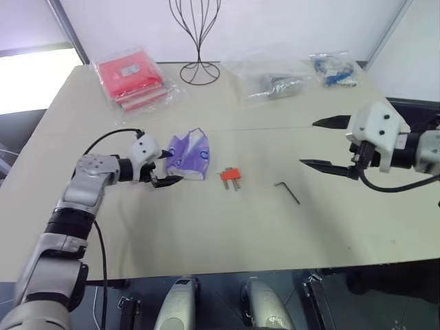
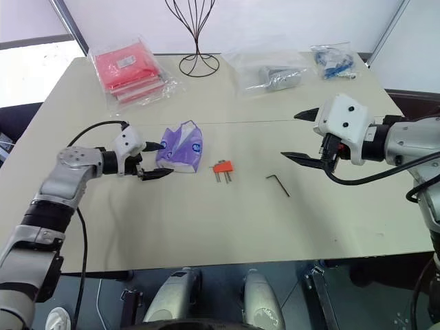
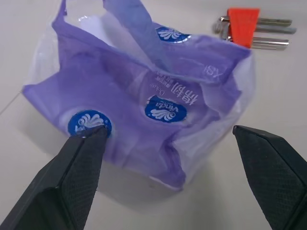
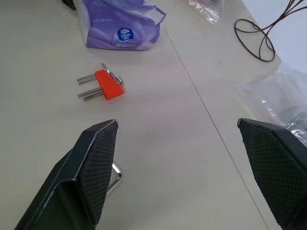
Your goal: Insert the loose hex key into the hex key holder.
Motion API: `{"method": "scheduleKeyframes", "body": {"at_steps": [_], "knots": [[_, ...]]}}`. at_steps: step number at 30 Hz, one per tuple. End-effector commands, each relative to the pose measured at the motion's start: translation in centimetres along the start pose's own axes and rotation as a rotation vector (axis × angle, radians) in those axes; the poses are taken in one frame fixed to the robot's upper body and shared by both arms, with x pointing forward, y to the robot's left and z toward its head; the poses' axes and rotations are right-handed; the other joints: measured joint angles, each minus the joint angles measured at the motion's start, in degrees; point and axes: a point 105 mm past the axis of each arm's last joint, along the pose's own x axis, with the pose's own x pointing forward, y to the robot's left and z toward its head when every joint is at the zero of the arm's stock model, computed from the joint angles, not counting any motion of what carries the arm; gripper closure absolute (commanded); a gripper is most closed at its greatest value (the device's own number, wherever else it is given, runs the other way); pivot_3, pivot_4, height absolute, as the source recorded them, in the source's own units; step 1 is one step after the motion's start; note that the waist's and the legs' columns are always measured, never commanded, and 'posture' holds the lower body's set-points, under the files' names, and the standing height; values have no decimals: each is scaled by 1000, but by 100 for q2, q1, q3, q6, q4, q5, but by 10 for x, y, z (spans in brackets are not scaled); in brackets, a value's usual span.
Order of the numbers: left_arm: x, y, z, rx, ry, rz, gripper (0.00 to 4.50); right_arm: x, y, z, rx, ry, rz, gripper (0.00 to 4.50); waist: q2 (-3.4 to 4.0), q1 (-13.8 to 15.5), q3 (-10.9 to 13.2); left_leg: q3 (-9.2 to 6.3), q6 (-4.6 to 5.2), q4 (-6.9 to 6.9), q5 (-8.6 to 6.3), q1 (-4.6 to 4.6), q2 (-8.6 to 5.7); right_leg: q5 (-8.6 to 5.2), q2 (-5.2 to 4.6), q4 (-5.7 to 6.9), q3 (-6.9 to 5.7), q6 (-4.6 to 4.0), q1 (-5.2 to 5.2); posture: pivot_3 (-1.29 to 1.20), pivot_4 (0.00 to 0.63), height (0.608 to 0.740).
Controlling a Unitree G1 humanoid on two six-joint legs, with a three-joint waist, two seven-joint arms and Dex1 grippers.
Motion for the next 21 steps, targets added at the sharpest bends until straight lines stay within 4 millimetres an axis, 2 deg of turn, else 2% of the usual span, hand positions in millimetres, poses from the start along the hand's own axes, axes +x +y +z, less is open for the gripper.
{"method": "scheduleKeyframes", "body": {"at_steps": [1,3,4,5,10,15,18,21], "knots": [[5,6,7,50,-23,18,355,-7,-5,11,-32,-27,-46,354,0,0,0,-2,0,0,0,0,0,0,0,1,0,0,-1,0,150,740],[8,7,7,50,-34,25,908,-7,-5,11,-31,-27,-49,354,0,-1,0,-5,0,3,0,0,-1,0,0,6,0,0,-1,0,150,740],[8,7,6,52,-37,23,1326,-6,-5,11,-31,-28,-51,354,0,-1,0,-6,0,4,0,0,-1,0,0,7,0,1,-1,0,150,740],[8,7,6,54,-39,21,1995,-6,-5,11,-31,-28,-52,354,0,-1,0,-7,0,5,0,0,-1,0,0,8,0,1,-1,0,150,740],[5,13,6,27,-64,63,4463,-4,-4,12,-28,-31,-53,354,0,-3,0,-14,0,8,0,0,-1,0,0,19,0,1,-4,0,150,740],[-11,28,0,7,-58,201,4463,-2,-4,12,-22,-39,-49,354,0,-18,0,-15,0,15,0,0,-1,0,1,34,1,1,-8,0,150,740],[-35,46,1,19,-51,379,4463,1,-3,11,-20,-48,-43,354,0,-40,0,-15,0,15,0,1,0,0,1,42,4,1,-14,0,150,740],[-69,62,1,11,-42,599,4463,4,-2,11,-18,-59,-32,354,0,-33,0,-14,0,14,0,0,1,0,0,47,7,1,-20,0,150,740]]}}
